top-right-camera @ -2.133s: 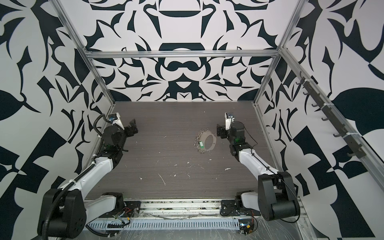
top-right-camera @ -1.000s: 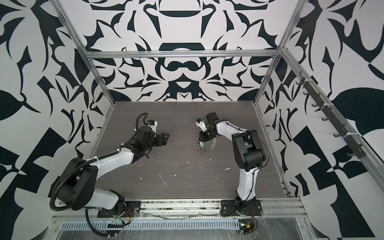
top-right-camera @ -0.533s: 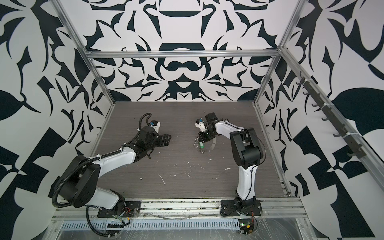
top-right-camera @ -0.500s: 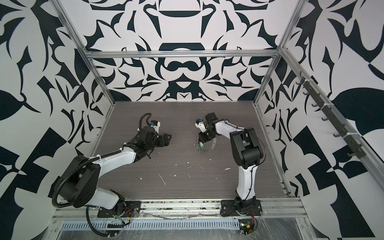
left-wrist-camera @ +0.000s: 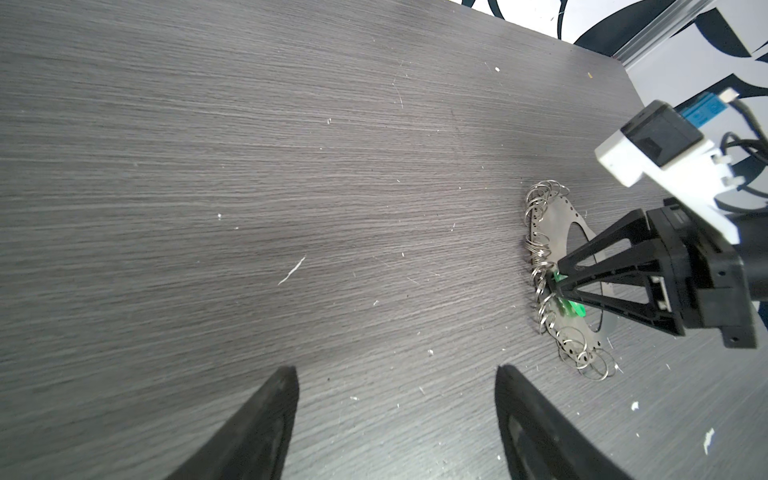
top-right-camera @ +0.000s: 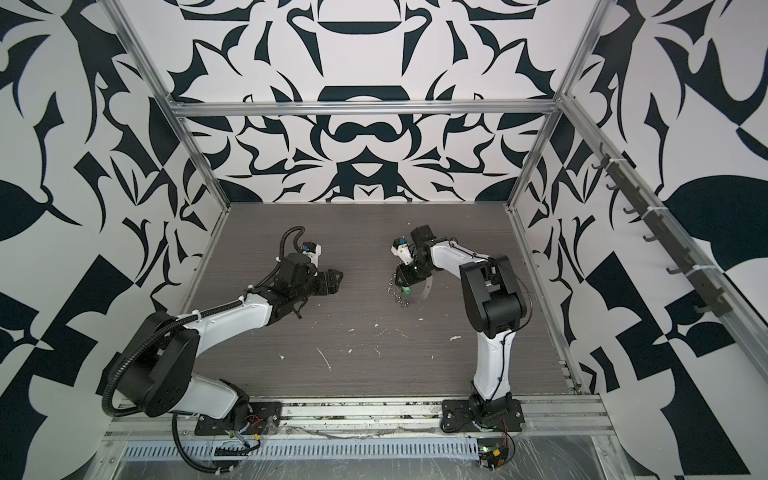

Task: Remove the keys from the keyring
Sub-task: 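Close the right gripper on the green key tag's ring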

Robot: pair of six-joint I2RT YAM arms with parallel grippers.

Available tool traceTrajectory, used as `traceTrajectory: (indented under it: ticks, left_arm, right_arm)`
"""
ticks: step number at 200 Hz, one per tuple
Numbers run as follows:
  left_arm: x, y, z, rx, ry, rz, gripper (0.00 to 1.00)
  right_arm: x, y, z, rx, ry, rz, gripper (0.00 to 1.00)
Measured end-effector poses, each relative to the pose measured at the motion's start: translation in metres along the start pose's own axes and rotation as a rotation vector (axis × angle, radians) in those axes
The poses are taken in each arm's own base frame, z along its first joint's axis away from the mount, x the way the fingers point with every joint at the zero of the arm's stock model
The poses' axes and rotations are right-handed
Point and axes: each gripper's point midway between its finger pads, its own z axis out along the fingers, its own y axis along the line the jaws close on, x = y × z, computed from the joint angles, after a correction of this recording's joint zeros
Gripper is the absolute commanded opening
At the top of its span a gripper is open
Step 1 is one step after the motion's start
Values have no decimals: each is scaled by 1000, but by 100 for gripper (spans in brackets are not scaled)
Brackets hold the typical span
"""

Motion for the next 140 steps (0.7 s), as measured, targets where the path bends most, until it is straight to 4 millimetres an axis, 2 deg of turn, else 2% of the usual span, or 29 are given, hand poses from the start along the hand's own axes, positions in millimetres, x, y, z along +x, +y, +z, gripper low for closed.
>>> traceTrajectory:
  ticks: [44, 68, 106, 140]
  left_arm:
    - [1, -1, 0, 2, 4, 2, 79]
    - [1, -1, 0, 2, 3, 2, 79]
    - [1, -2, 0, 3, 4, 3, 78]
    - [2, -3, 0, 4, 6, 4, 78]
  right_arm:
    - [-11, 1, -4, 2, -23, -10, 32]
    - [-18, 1, -5, -1, -36, -18, 32]
    - [-12, -3, 8, -9, -4, -7, 31]
    - [-11, -3, 9, -15, 0, -18, 25]
